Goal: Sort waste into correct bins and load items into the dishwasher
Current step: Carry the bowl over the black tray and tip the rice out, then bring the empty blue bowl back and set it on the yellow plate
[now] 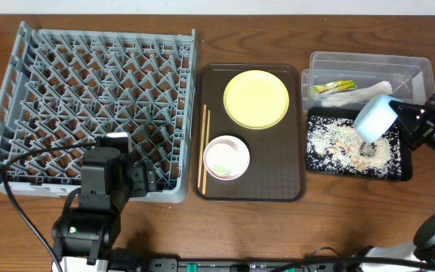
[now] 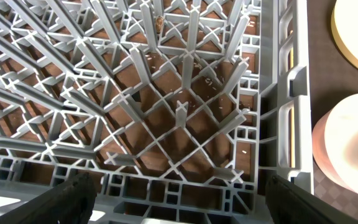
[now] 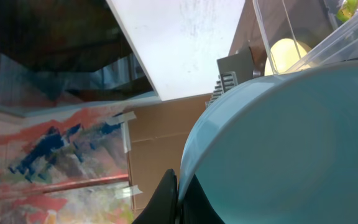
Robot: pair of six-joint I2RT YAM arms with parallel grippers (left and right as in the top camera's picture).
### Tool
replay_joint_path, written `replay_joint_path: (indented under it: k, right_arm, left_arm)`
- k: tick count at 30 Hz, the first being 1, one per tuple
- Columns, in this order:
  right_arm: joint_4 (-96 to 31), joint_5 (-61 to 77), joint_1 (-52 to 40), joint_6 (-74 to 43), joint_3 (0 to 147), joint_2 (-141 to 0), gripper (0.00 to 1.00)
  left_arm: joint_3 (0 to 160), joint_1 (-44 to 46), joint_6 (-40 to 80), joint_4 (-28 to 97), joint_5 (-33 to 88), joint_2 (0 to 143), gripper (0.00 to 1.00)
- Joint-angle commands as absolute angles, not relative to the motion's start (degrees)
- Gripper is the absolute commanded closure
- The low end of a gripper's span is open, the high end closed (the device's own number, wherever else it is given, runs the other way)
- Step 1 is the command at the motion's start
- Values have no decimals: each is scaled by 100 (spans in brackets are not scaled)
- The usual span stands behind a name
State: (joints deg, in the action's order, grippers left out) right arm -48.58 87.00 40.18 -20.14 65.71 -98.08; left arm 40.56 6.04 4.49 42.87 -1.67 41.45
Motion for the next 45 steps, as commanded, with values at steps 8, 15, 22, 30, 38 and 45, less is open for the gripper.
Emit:
replay_joint_path:
  k: [8, 15, 22, 30, 38, 45]
  right_arm:
    - [-5216, 7131, 4042, -1922, 6549, -9773, 99]
    - [-5468, 8938, 3933, 32, 6589, -9736, 99]
    - [-5581, 8232, 3927, -106, 6589, -9738, 99]
    - [-6333, 5924, 3444, 263, 6613, -9629, 99]
    - [-6379, 5596, 2423, 454, 7419, -8543, 99]
    - [-5271, 3404, 703, -82, 7946, -7977, 99]
  left_arm:
    - [4198, 569, 480, 4285, -193, 4110, 10]
    - [4198, 569, 478, 4283, -193, 4110, 10]
    - [4198, 569, 478, 4283, -193, 4110, 10]
    - [4198, 569, 480, 4281, -193, 4110, 10]
    - [4198, 569, 478, 4283, -193, 4110, 10]
    - [4198, 569, 480, 4283, -193, 4121, 10]
